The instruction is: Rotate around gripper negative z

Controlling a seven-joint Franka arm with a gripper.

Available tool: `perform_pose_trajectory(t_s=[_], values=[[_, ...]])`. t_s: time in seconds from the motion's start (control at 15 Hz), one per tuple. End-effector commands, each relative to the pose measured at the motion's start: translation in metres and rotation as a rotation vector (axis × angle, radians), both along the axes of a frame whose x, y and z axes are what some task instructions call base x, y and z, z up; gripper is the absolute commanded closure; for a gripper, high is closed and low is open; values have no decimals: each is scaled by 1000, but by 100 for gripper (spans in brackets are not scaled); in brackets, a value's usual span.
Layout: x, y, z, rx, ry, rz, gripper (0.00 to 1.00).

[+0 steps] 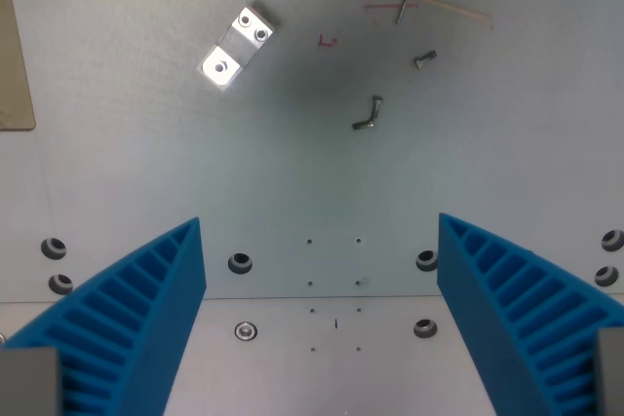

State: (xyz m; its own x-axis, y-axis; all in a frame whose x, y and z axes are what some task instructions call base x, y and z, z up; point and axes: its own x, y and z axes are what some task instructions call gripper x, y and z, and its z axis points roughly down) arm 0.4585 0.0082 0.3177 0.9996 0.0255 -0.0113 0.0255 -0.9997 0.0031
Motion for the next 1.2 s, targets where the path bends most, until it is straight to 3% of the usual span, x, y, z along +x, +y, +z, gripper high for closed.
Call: perform_pose_trajectory(t_s=[0.07, 1.2], values=[[0, 0, 2, 0, -4, 13, 0], [0, 0, 2, 2, -3, 240, 0]])
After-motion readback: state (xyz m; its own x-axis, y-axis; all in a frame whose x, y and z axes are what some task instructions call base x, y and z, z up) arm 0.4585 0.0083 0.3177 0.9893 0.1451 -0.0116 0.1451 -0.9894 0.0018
